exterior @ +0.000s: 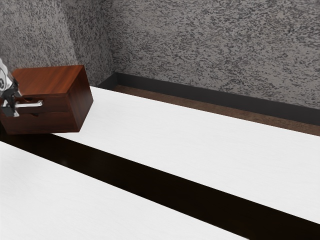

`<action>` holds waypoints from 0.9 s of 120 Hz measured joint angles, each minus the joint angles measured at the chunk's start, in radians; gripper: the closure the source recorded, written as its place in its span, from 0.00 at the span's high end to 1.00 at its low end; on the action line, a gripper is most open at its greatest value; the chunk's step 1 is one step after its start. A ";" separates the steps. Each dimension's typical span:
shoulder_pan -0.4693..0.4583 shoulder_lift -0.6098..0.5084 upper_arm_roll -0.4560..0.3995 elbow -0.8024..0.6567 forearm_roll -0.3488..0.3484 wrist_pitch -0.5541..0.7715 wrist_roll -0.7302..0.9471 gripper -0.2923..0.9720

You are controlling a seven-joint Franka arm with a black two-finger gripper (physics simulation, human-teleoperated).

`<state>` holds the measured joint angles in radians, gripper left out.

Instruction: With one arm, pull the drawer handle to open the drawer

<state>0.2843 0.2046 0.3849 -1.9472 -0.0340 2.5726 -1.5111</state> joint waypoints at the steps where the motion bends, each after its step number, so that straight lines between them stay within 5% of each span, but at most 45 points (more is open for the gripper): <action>1: 0.001 0.002 0.000 0.002 -0.001 0.000 0.000 0.77; 108: 0.036 0.156 -0.041 0.124 -0.077 0.009 0.018 0.76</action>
<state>0.3204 0.3609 0.3436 -1.8233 -0.1109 2.5812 -1.4928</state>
